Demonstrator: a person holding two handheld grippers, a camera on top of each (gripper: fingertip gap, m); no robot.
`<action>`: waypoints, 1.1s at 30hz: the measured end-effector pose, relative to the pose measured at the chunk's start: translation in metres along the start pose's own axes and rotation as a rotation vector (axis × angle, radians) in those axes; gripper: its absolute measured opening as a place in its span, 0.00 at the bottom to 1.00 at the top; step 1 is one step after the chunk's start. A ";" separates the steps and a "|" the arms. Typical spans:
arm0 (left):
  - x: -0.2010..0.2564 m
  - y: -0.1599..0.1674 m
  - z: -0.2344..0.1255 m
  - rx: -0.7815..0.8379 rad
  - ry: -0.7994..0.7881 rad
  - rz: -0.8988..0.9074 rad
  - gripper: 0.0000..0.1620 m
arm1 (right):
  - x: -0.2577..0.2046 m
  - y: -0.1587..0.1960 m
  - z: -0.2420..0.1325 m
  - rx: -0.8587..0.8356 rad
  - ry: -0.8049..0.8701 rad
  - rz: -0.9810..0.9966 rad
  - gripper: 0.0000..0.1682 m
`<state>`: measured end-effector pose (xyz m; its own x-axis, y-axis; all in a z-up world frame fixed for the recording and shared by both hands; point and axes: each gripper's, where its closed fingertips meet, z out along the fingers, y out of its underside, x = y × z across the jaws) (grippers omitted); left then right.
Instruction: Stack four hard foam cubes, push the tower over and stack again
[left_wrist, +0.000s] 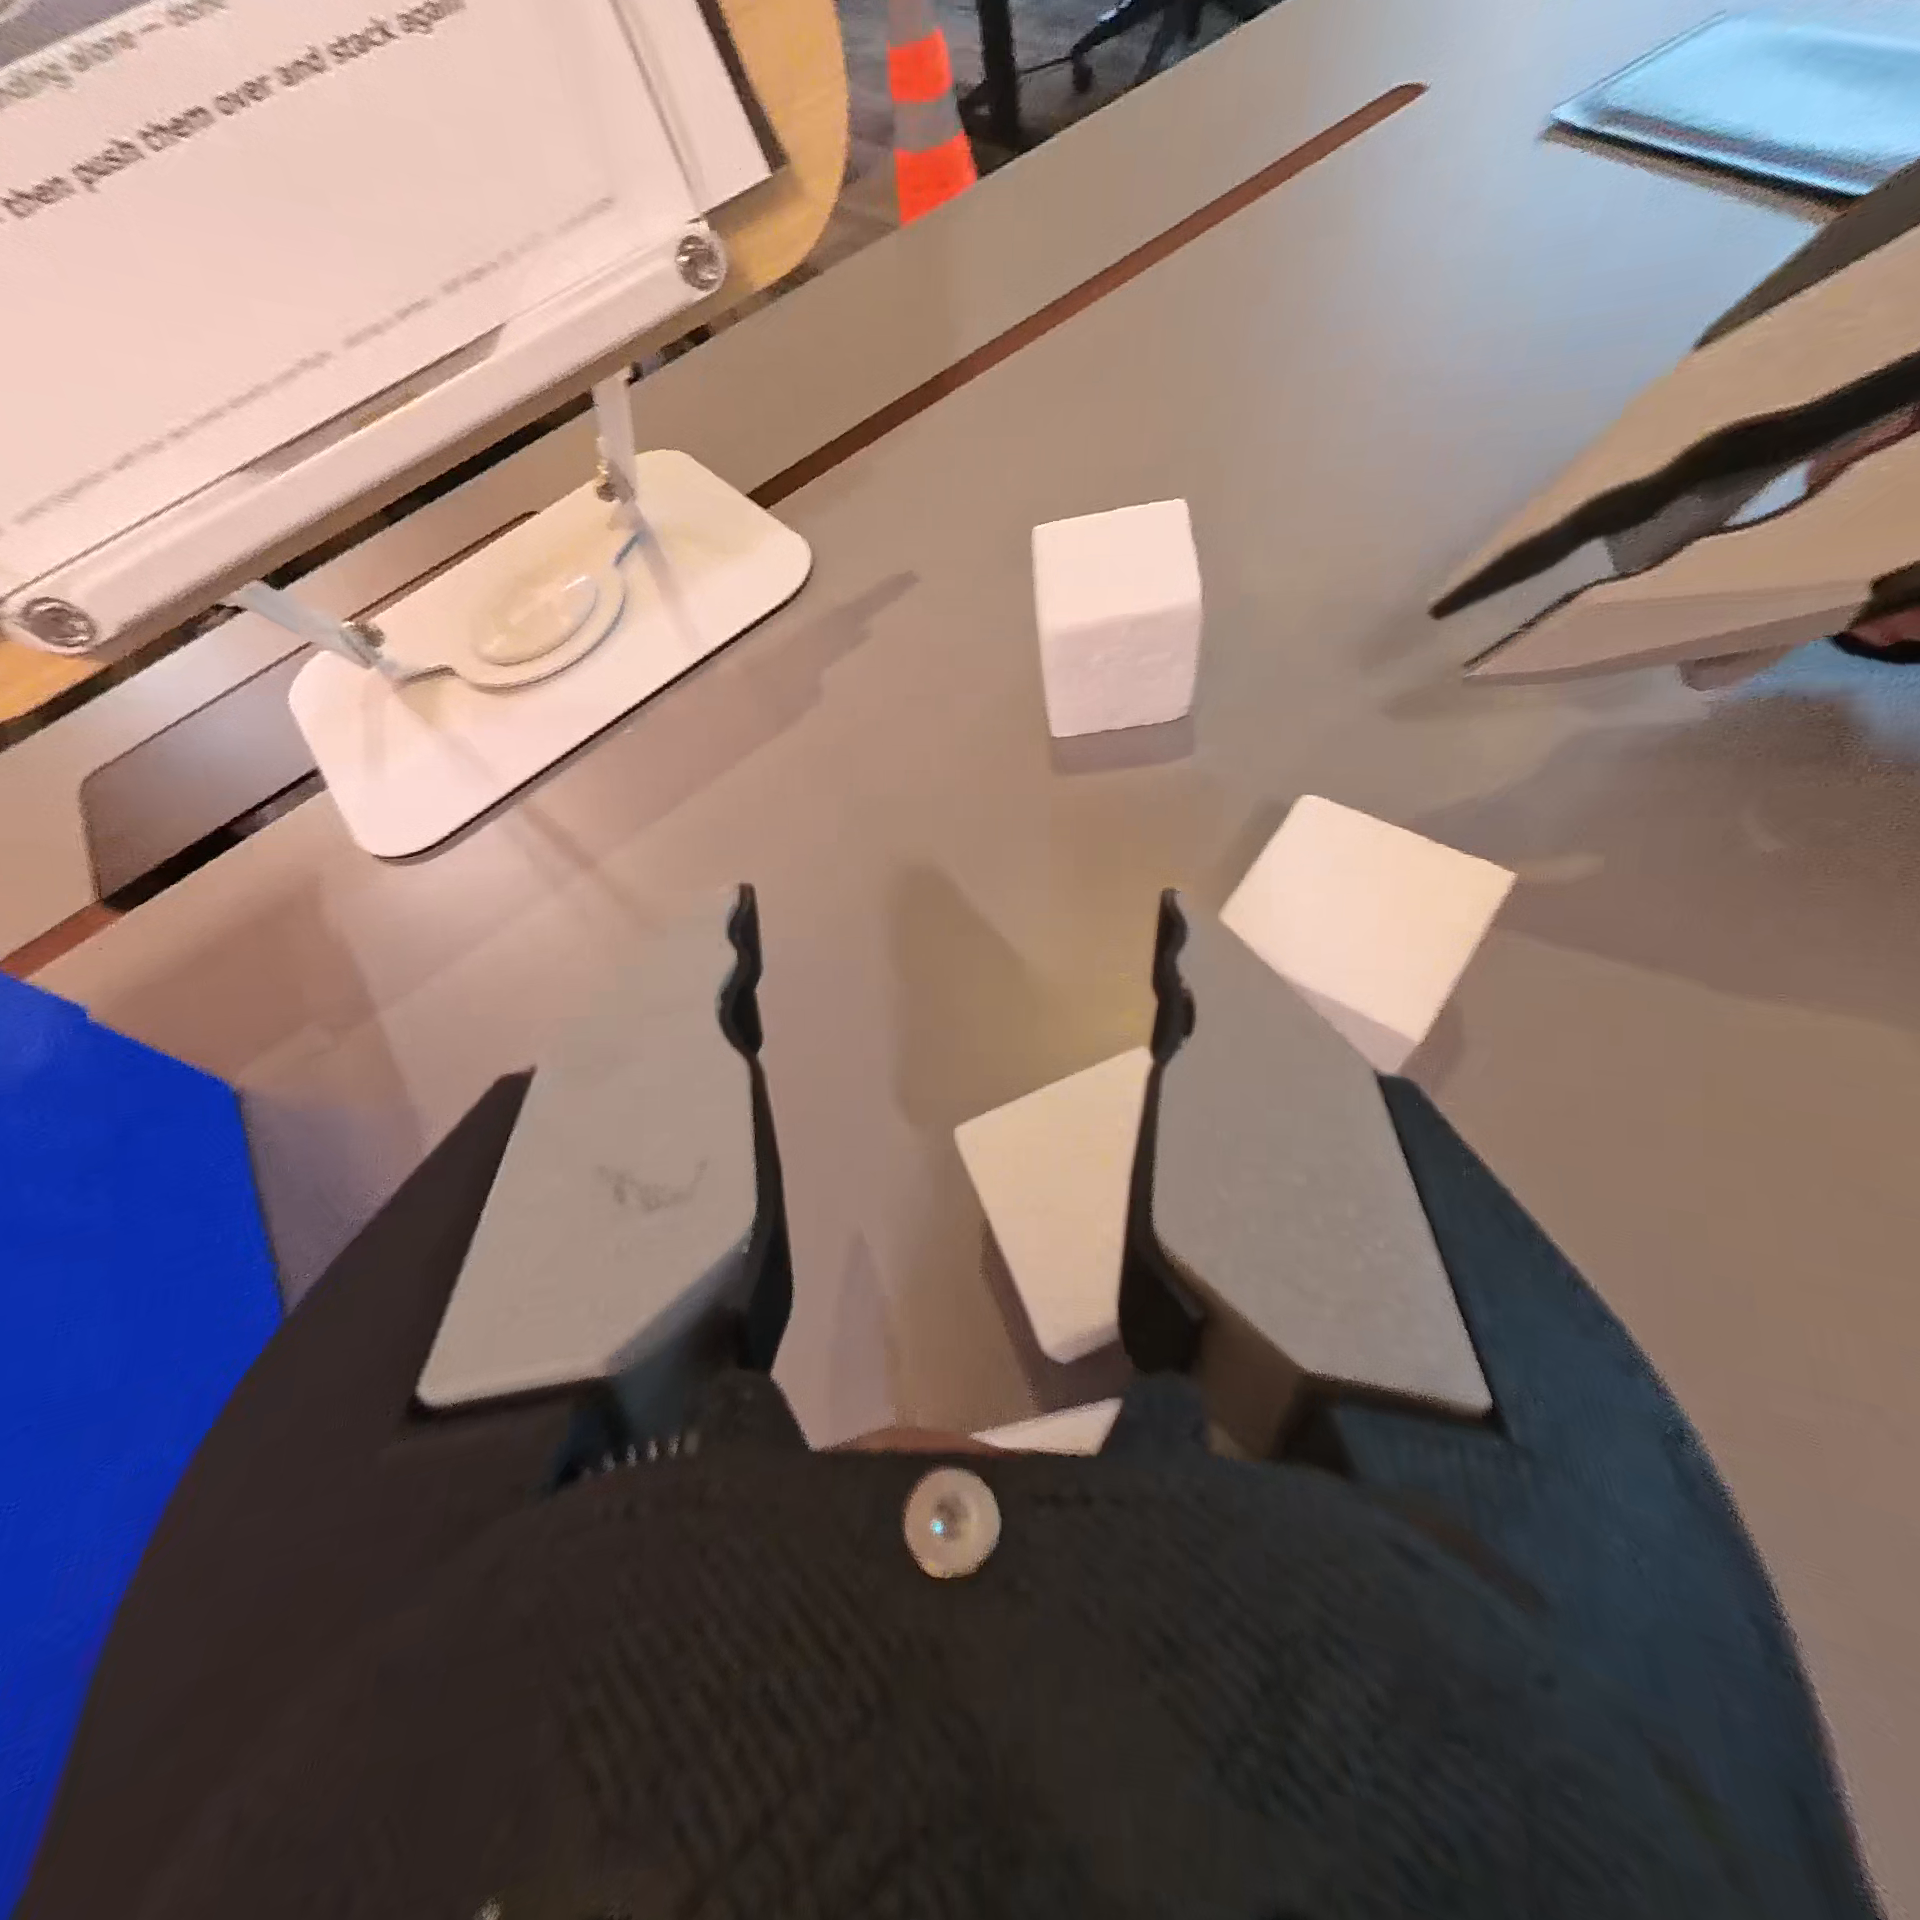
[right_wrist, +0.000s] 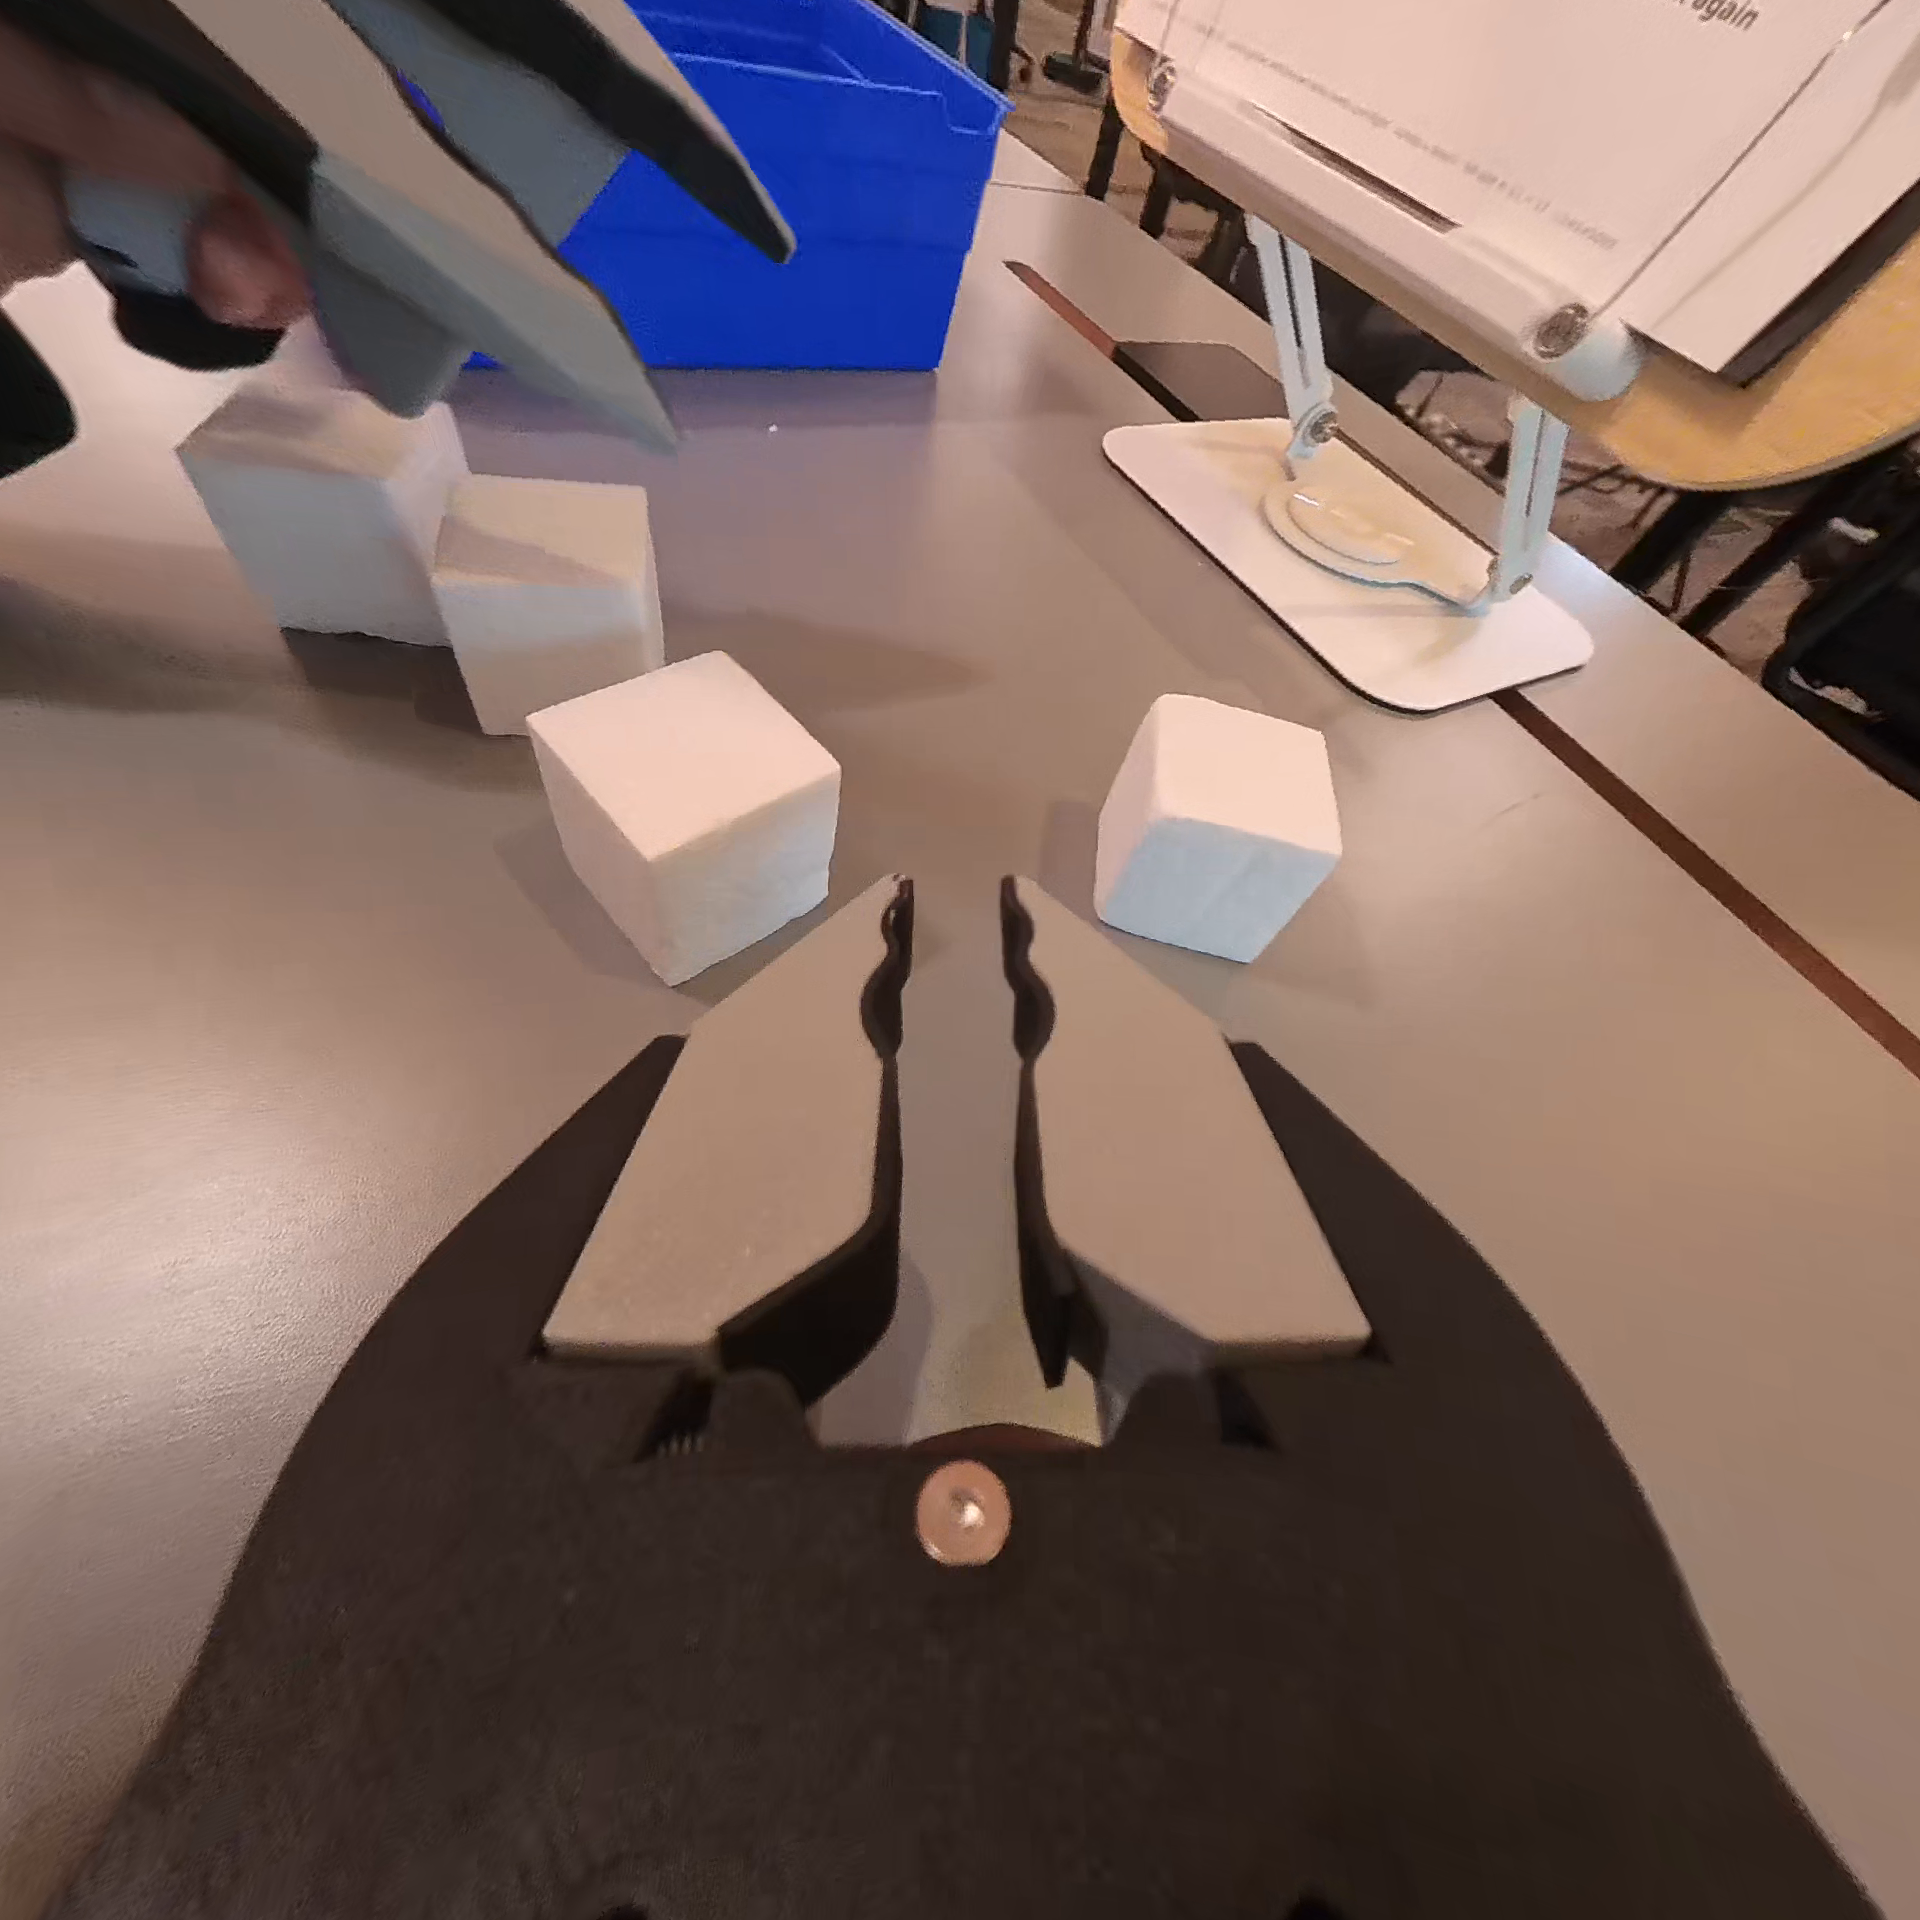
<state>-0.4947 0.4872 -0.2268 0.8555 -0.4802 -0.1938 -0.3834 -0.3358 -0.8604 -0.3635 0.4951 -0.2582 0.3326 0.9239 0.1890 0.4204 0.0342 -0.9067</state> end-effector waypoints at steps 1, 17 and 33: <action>0.003 -0.001 0.000 0.000 0.011 0.000 0.47 | 0.002 -0.002 -0.001 0.000 0.018 -0.002 0.10; 0.023 -0.014 -0.015 0.083 0.008 0.008 0.59 | 0.022 0.026 -0.018 -0.059 0.088 0.092 0.45; 0.097 0.040 0.014 -0.503 0.542 0.306 0.45 | 0.048 0.029 -0.028 -0.104 0.222 0.011 0.44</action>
<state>-0.4220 0.4384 -0.2863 0.4485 -0.8936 -0.0199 -0.7951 -0.3886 -0.4656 -0.3118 0.5301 -0.2645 0.5102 0.8172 0.2680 0.4965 -0.0255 -0.8677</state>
